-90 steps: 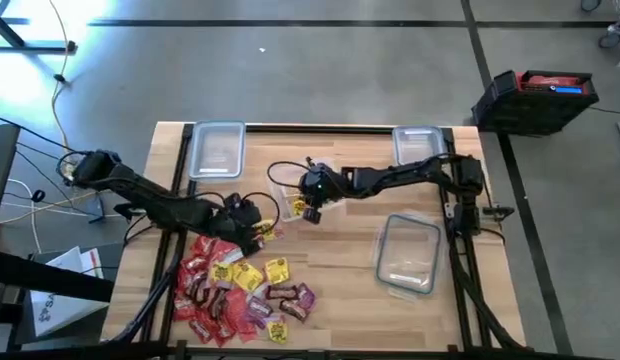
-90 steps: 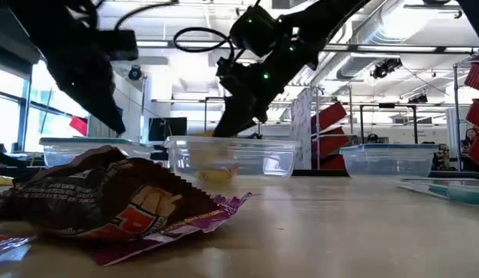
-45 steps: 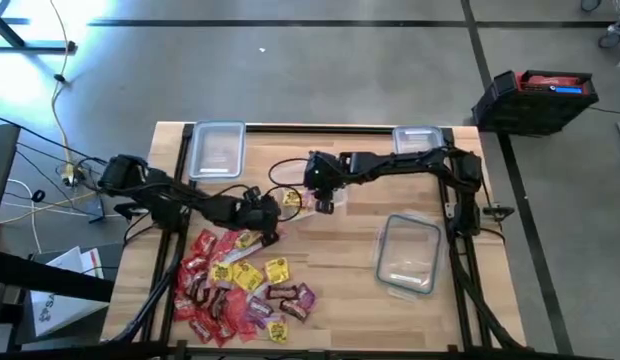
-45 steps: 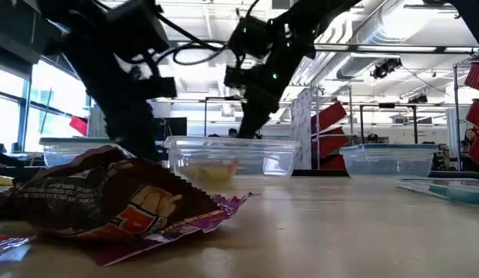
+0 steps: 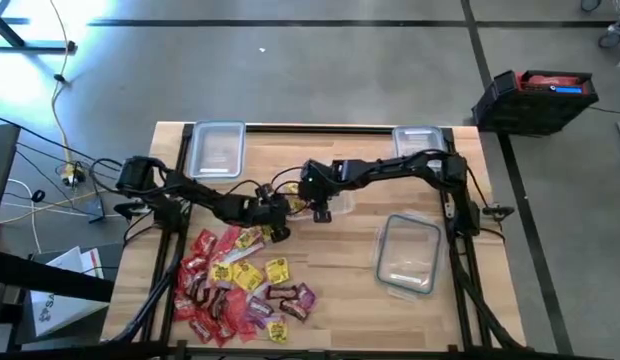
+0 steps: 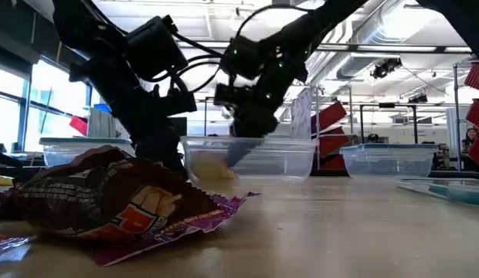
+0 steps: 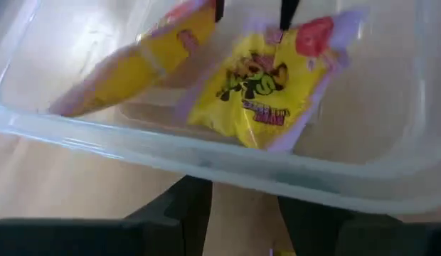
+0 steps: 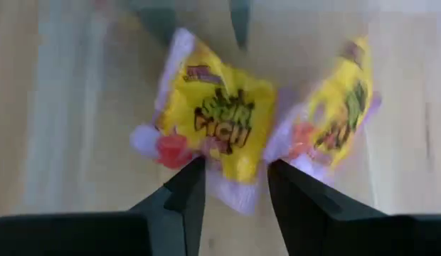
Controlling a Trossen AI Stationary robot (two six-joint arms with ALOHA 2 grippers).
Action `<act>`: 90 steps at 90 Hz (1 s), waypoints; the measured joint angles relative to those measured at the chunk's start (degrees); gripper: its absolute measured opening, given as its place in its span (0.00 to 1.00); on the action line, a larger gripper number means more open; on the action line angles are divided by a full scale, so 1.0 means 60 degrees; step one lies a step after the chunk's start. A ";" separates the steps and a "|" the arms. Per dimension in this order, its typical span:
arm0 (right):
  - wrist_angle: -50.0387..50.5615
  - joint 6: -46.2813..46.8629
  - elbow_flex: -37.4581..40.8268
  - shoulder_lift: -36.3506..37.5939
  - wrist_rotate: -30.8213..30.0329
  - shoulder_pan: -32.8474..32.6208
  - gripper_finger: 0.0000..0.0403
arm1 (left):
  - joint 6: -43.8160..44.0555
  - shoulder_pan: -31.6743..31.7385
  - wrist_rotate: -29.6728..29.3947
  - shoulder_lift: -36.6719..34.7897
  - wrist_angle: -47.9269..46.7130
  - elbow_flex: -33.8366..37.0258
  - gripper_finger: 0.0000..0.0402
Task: Sort candy
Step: Put the yellow candy into the center transparent bin
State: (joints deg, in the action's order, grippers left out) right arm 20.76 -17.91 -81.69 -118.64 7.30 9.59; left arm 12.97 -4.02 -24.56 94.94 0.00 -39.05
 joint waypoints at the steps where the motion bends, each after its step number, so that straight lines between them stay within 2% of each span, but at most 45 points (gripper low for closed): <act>1: 0.0008 0.0000 0.0000 0.0004 -0.0010 -0.0013 0.31 | 0.0010 -0.0004 0.0056 -0.0026 -0.0038 0.0000 0.34; 15: 0.0212 0.0079 0.0000 0.0205 -0.0200 -0.0052 0.31 | 0.0411 -0.0265 0.0826 -0.0578 -0.1349 -0.0011 0.34; 29: 0.0318 0.0154 0.0000 0.0614 -0.0709 -0.0098 0.31 | 0.0843 -0.0688 0.0919 -0.1317 -0.2683 -0.0011 0.34; 50: 0.0190 0.0431 0.0000 0.1393 -0.0968 -0.0496 0.31 | 0.1712 -0.1590 0.0885 -0.2439 -0.2862 -0.0011 0.34; 68: 0.0143 0.0773 0.0000 0.1742 -0.0972 -0.1218 0.31 | 0.2164 -0.2279 -0.0206 -0.2438 -0.3140 -0.0011 0.34; 90: -0.0155 0.1067 0.0000 0.1759 -0.1153 -0.2386 0.31 | 0.2669 -0.2428 -0.0421 -0.1952 -0.3219 -0.0007 0.37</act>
State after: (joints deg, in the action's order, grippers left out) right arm 19.83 -11.51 -81.69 -108.09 0.38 -4.72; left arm 28.98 -18.59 -27.09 83.22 -19.32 -39.09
